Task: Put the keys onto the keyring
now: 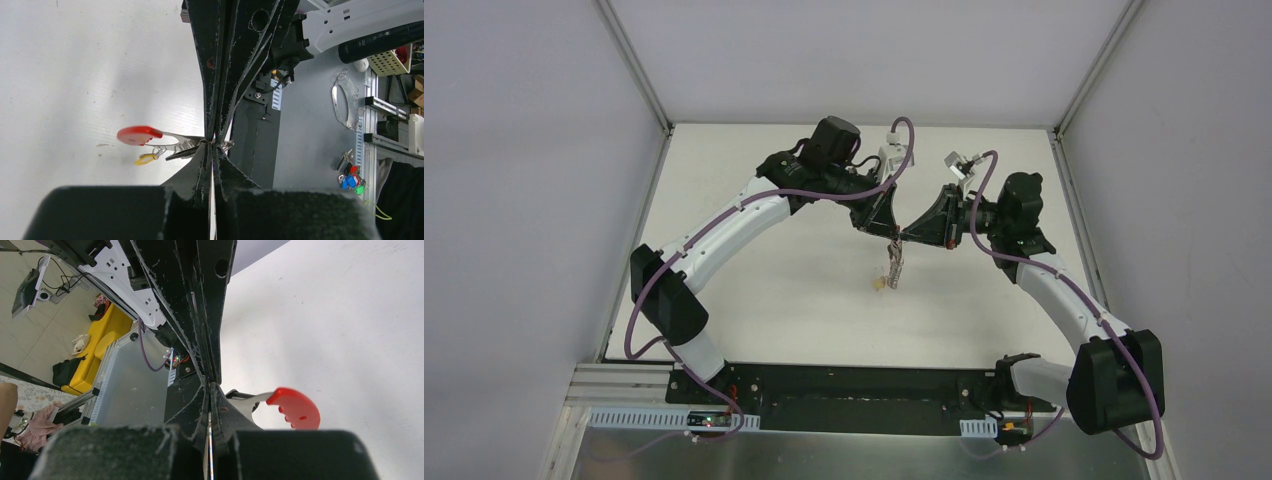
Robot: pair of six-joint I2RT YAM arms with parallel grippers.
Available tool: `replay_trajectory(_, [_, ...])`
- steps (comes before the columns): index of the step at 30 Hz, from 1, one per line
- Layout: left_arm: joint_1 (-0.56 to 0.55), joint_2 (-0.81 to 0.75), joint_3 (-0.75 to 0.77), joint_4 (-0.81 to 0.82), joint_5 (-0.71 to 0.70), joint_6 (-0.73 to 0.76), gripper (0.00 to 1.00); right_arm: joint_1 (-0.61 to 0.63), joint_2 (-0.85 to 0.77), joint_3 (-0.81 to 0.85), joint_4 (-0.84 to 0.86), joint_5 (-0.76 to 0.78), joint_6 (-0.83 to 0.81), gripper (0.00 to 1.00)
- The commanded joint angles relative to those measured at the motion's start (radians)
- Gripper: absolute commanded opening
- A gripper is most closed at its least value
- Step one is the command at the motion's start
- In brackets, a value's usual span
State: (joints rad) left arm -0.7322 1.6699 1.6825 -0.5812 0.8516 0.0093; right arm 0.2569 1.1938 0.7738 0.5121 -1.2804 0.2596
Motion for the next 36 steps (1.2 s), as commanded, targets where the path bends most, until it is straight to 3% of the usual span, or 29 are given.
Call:
replay_trajectory(1, [-0.006,-0.003,0.011,0.038,0.041,-0.006,0.0,0.002,-0.017,0.005,0.062,-0.007,-0.017,0.0])
replay_trajectory(17, [-0.006,-0.009,0.099,-0.099,-0.063,0.046,0.0,0.002,-0.045,0.009,-0.049,0.028,-0.134,0.05])
replay_trajectory(36, [-0.004,0.023,0.133,-0.11,-0.045,0.037,0.0,0.026,-0.043,0.023,-0.089,0.027,-0.156,0.0])
